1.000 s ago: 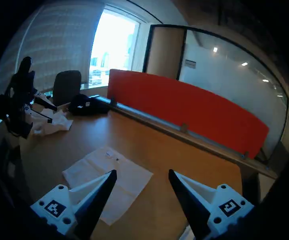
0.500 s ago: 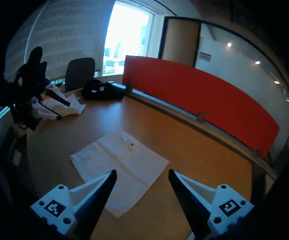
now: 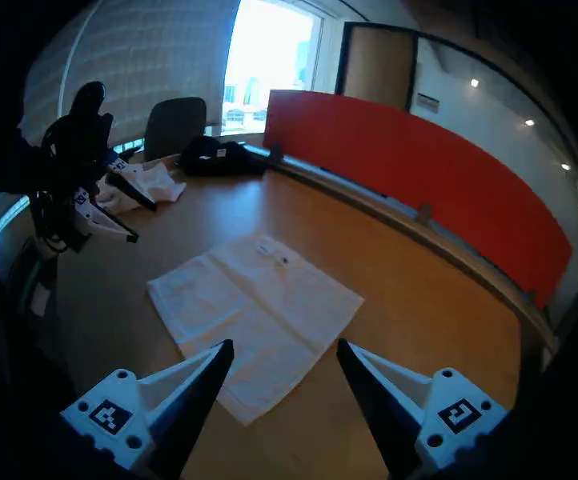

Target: Fold towel

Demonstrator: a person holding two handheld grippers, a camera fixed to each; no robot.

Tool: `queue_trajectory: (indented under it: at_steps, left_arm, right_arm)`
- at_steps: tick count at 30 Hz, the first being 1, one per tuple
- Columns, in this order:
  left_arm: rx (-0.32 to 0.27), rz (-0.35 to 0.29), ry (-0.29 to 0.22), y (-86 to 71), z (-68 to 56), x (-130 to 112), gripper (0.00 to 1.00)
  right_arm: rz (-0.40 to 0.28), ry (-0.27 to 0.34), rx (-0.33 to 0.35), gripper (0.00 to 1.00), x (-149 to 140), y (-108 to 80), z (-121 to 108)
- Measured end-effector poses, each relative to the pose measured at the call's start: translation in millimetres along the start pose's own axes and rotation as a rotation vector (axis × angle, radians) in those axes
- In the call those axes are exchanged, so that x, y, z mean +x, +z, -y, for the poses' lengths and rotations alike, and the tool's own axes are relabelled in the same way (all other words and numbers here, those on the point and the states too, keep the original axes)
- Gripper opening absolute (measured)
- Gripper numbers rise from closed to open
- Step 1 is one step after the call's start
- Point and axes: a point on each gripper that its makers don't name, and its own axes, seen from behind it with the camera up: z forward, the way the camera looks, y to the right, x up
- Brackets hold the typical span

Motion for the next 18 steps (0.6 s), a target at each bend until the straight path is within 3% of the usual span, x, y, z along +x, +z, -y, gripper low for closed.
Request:
queue_trajectory:
  at_steps: [18]
  left_arm:
    - [-0.071,0.117,0.034,46.6,-21.0,-59.3,0.95]
  right_arm:
    - [0.097,0.008,0.067,1.0,-74.5,35.1,28.0]
